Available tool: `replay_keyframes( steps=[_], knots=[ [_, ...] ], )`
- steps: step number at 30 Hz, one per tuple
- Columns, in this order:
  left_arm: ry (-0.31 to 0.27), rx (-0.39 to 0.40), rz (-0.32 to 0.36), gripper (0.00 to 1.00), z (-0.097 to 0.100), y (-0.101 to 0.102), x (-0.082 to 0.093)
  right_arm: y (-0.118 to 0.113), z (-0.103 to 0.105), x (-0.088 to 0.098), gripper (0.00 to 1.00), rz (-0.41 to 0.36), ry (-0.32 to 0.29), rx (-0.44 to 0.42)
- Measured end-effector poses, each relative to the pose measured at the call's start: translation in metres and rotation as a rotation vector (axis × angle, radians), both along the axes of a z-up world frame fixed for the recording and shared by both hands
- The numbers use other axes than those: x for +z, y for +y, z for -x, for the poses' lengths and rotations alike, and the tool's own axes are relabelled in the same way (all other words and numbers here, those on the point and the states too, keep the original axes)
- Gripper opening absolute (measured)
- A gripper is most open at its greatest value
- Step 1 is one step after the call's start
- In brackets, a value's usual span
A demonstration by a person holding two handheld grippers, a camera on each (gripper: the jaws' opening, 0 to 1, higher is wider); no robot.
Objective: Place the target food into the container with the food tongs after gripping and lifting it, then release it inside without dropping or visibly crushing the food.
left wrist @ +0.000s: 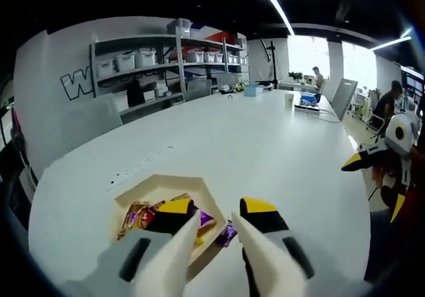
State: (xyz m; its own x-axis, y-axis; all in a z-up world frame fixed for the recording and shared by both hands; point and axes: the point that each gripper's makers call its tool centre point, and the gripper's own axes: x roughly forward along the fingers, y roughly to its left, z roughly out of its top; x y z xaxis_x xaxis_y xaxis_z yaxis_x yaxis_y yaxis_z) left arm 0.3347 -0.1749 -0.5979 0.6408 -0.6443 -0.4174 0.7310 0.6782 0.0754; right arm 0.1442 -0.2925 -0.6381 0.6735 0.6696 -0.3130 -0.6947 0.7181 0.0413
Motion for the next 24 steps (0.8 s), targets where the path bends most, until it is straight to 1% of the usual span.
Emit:
replay_keyframes(
  steps=[4,7,9,13,17,19,21,24],
  knots=[
    [-0.019,-0.021,-0.027,0.26,0.0,-0.004,-0.006,-0.003,0.0,-0.002,0.93,-0.005,0.003,-0.002],
    [0.008,-0.029,-0.016,0.26,0.003,-0.007,-0.012,-0.006,-0.001,-0.005,0.93,0.003,0.01,-0.004],
    [0.003,-0.044,-0.033,0.26,0.006,-0.011,-0.019,-0.008,-0.002,-0.004,0.93,0.004,0.009,-0.007],
    [0.022,-0.068,-0.031,0.27,0.012,-0.02,-0.028,-0.01,-0.004,-0.003,0.93,0.004,0.007,-0.01],
    [0.036,-0.114,-0.034,0.27,0.018,-0.03,-0.036,-0.012,-0.005,-0.004,0.93,-0.009,0.009,-0.021],
    [0.035,-0.128,-0.034,0.27,0.019,-0.036,-0.038,-0.013,-0.006,-0.006,0.93,-0.013,0.011,-0.024],
    [0.034,-0.158,-0.05,0.27,0.021,-0.041,-0.041,-0.012,-0.005,-0.007,0.93,-0.014,0.015,-0.026],
    [0.032,-0.167,-0.06,0.27,0.018,-0.045,-0.046,-0.013,-0.004,-0.01,0.93,-0.01,0.021,-0.024]
  ],
)
